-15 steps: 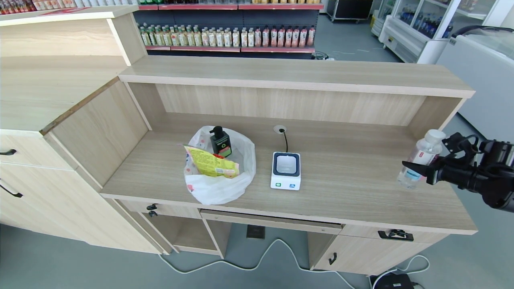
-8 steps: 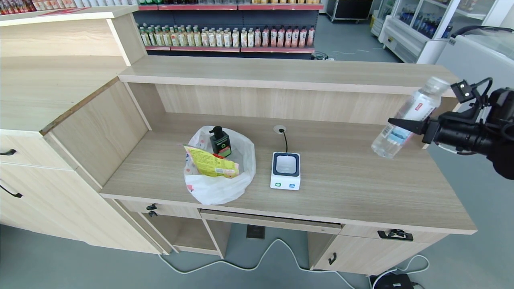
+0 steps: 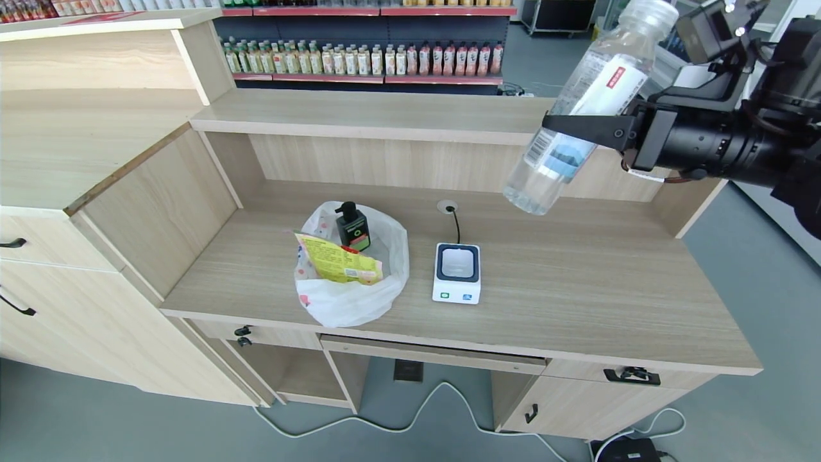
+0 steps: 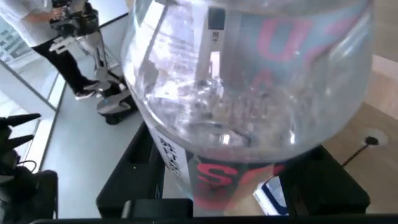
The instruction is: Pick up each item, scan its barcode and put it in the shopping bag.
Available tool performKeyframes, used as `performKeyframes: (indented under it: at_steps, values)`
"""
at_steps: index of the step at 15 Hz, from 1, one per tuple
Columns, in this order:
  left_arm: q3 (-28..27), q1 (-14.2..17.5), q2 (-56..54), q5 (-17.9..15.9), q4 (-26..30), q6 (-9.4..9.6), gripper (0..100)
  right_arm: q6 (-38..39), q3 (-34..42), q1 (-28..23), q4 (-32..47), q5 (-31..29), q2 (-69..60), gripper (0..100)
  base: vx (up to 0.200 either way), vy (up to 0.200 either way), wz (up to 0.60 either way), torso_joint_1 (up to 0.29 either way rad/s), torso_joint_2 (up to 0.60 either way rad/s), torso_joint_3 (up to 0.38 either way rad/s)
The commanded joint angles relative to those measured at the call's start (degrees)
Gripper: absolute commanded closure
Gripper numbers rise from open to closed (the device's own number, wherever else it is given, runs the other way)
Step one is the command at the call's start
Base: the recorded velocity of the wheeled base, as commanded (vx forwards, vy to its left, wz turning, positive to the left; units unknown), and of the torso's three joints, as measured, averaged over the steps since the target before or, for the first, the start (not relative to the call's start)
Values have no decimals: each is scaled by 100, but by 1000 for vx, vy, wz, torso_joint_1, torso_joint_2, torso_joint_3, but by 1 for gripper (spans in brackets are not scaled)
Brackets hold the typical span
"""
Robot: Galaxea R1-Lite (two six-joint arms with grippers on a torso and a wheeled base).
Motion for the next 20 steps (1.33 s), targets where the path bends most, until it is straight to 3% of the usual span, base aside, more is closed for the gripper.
performKeyframes:
  at_steps: [1, 10, 15, 20]
  values:
    - [0, 2, -2, 3, 0, -2, 0, -5, 78, 622, 171, -24, -542, 100, 0, 0, 0, 0, 0, 0]
    - [0, 2, -2, 3, 0, -2, 0, -13, 1335, 1800, 865, -32, -1694, 100, 0, 0, 0, 0, 0, 0]
    - [0, 2, -2, 3, 0, -2, 0, -22, 1256, 2002, 1814, -32, -1931, 100, 0, 0, 0, 0, 0, 0]
    - [0, 2, -2, 3, 0, -2, 0, -286, 667, 2160, 3300, -32, -2230, 100, 0, 0, 0, 0, 0, 0]
